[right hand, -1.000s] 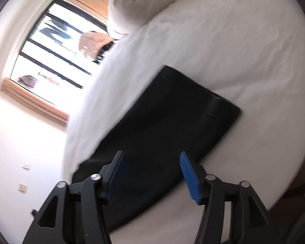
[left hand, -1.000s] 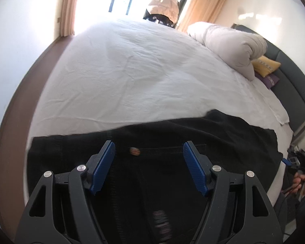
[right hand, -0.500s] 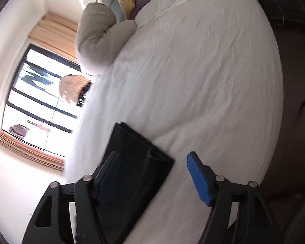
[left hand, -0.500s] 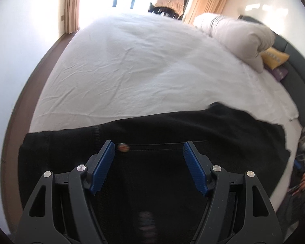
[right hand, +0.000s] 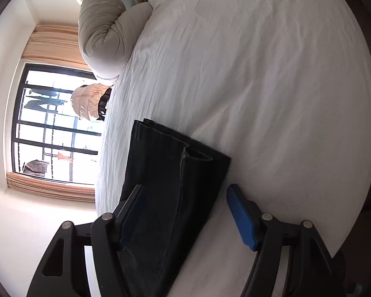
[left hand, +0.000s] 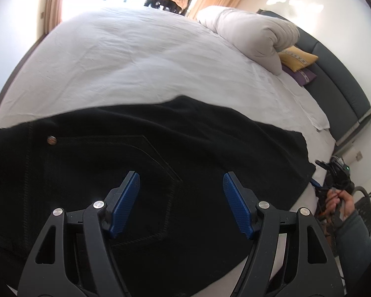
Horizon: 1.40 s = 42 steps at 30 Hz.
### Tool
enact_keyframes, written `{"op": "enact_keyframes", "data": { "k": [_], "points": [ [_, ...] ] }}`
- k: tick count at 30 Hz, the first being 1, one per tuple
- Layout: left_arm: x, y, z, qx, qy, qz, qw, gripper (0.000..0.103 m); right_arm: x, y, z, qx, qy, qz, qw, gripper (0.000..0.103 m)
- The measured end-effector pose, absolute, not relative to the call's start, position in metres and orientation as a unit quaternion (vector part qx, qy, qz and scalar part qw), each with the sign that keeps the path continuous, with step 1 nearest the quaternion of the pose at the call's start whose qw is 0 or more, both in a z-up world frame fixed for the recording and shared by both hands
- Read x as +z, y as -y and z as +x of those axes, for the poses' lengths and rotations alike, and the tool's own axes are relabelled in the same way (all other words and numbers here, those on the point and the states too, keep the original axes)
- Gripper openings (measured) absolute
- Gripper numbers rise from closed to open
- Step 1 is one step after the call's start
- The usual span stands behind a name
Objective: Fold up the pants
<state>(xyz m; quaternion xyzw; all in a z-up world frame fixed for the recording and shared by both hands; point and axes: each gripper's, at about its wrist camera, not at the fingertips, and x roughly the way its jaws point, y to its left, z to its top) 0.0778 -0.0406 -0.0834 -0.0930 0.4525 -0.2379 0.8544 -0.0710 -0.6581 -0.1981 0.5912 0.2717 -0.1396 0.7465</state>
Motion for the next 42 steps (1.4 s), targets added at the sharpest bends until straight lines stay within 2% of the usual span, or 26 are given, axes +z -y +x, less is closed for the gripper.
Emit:
{"op": "enact_keyframes", "data": {
  "k": [6, 11, 14, 16, 21, 27, 28, 29, 31, 37, 40, 42],
  "points": [
    [-0.089, 0.056, 0.072, -0.255, -0.461, -0.092, 0.845, 0.069, -0.202, 0.665, -0.081, -0.134, -0.265, 0.613, 0.732, 0.065],
    [-0.096, 0.060, 0.068, -0.262, -0.467, -0.097, 0.839, 0.069, -0.198, 0.662, -0.070, -0.137, -0.274, 0.598, 0.740, 0.064],
    [-0.097, 0.062, 0.065, -0.266, -0.470, -0.097, 0.836, 0.069, -0.200, 0.661, -0.073, -0.140, -0.272, 0.601, 0.738, 0.049],
    [-0.097, 0.065, 0.065, -0.267, -0.471, -0.098, 0.835, 0.069, -0.204, 0.661, -0.077, -0.145, -0.274, 0.605, 0.734, 0.031],
    [-0.094, 0.070, 0.065, -0.264, -0.475, -0.095, 0.834, 0.069, -0.209, 0.661, -0.081, -0.144, -0.268, 0.611, 0.731, 0.014],
    [-0.097, 0.065, 0.073, -0.244, -0.491, -0.112, 0.829, 0.069, -0.200, 0.655, -0.081, -0.159, -0.261, 0.594, 0.744, 0.012],
    [-0.097, 0.064, 0.074, -0.239, -0.493, -0.113, 0.829, 0.075, -0.199, 0.654, -0.081, -0.162, -0.261, 0.592, 0.746, 0.012],
    [-0.098, 0.062, 0.075, -0.233, -0.494, -0.116, 0.830, 0.085, -0.198, 0.654, -0.081, -0.165, -0.260, 0.589, 0.747, 0.012],
    [-0.096, 0.055, 0.076, -0.224, -0.485, -0.129, 0.835, 0.091, -0.194, 0.652, -0.082, -0.171, -0.261, 0.583, 0.750, 0.012],
    [-0.090, 0.035, 0.080, -0.202, -0.470, -0.148, 0.846, 0.092, -0.183, 0.649, -0.074, -0.182, -0.267, 0.556, 0.766, 0.012],
    [-0.087, 0.024, 0.082, -0.189, -0.468, -0.153, 0.850, 0.101, -0.181, 0.649, -0.073, -0.185, -0.270, 0.550, 0.769, 0.012],
    [-0.086, 0.018, 0.082, -0.176, -0.467, -0.150, 0.854, 0.103, -0.182, 0.650, -0.071, -0.187, -0.270, 0.549, 0.768, 0.011]
  ]
}}
